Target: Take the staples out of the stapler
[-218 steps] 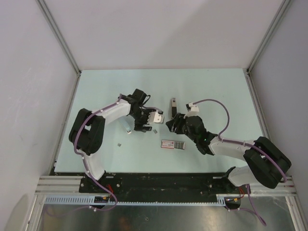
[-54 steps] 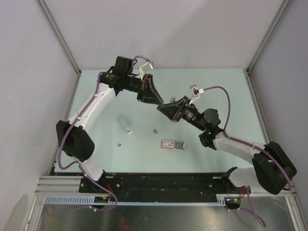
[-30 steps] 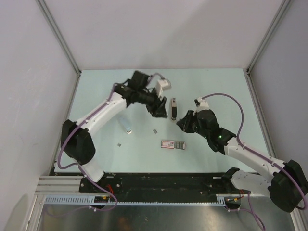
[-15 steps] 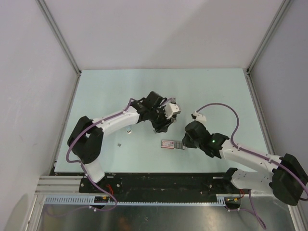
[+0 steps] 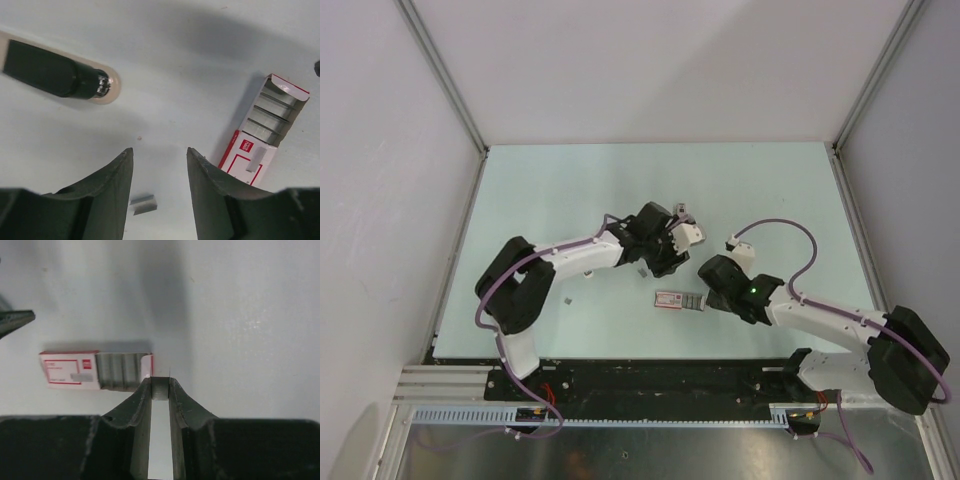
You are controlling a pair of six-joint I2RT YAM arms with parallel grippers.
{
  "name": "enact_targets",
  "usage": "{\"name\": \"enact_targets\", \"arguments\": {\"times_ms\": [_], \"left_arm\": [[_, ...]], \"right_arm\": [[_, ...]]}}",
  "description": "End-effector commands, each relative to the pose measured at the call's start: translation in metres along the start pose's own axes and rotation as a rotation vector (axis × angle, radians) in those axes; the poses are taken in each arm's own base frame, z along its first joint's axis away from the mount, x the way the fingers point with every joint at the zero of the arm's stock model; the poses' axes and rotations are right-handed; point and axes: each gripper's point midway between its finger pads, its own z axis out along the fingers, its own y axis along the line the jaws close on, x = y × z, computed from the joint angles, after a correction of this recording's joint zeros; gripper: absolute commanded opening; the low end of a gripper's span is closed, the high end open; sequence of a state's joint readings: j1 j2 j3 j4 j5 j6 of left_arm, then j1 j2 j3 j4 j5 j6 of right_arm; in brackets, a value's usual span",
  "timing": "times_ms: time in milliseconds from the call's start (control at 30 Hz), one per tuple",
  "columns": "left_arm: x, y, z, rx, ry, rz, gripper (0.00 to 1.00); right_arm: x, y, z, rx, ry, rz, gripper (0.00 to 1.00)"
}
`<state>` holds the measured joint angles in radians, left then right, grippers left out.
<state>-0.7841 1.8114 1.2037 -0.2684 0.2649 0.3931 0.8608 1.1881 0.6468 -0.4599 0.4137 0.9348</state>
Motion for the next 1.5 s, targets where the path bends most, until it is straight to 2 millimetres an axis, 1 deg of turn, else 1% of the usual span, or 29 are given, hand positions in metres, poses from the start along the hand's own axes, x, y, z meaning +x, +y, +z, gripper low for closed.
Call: {"name": "enact_targets", "arguments": {"times_ms": [0, 100, 233, 433, 567, 667, 900, 1000, 1100, 1200, 1267, 1367, 1400, 1467], "left_arm": [[-0.002, -0.009, 0.012, -0.018, -0.010, 0.031, 0.52], [-0.001, -0.015, 0.018, -0.014, -0.005, 0.041, 0.52], [0.002, -0.020, 0.022, -0.009, -0.003, 0.043, 0.52], [0.016, -0.031, 0.025, 0.006, 0.017, 0.039, 0.50], [0.026, -0.040, 0.022, 0.017, 0.027, 0.046, 0.50], [0.032, -0.046, 0.021, 0.025, 0.033, 0.051, 0.51], [0.026, -0.056, 0.017, 0.050, 0.010, 0.055, 0.51], [0.025, -0.061, 0.012, 0.060, -0.001, 0.056, 0.51], [0.023, -0.061, 0.007, 0.054, -0.010, 0.056, 0.51], [0.019, -0.054, -0.001, 0.015, -0.021, 0.064, 0.54], [0.010, -0.041, -0.009, -0.031, -0.040, 0.071, 0.60], [-0.013, -0.008, -0.032, -0.127, -0.093, 0.067, 0.70], [-0.022, 0.004, -0.042, -0.158, -0.117, 0.057, 0.72], [-0.039, 0.026, -0.067, -0.210, -0.163, 0.031, 0.81]], "right_arm": [[-0.007, -0.008, 0.005, 0.071, -0.008, 0.015, 0.00], [-0.005, -0.010, 0.010, 0.081, 0.006, 0.016, 0.00], [-0.006, -0.010, 0.011, 0.081, 0.004, 0.022, 0.00], [-0.012, -0.014, 0.010, 0.088, -0.008, 0.041, 0.00], [-0.015, -0.014, 0.008, 0.085, -0.014, 0.052, 0.00], [-0.014, -0.015, 0.009, 0.088, -0.009, 0.052, 0.00], [-0.011, -0.012, 0.009, 0.074, -0.001, 0.035, 0.00], [-0.010, -0.007, 0.008, 0.047, 0.004, 0.015, 0.00], [-0.008, 0.002, 0.006, 0.010, 0.006, -0.010, 0.00], [-0.005, 0.011, 0.003, -0.025, 0.004, -0.042, 0.00], [-0.004, 0.017, 0.001, -0.046, 0.004, -0.058, 0.00], [-0.001, 0.026, -0.003, -0.077, 0.003, -0.086, 0.00], [-0.001, 0.030, -0.004, -0.087, 0.003, -0.100, 0.00], [0.002, 0.039, -0.005, -0.101, 0.007, -0.137, 0.00]]}}
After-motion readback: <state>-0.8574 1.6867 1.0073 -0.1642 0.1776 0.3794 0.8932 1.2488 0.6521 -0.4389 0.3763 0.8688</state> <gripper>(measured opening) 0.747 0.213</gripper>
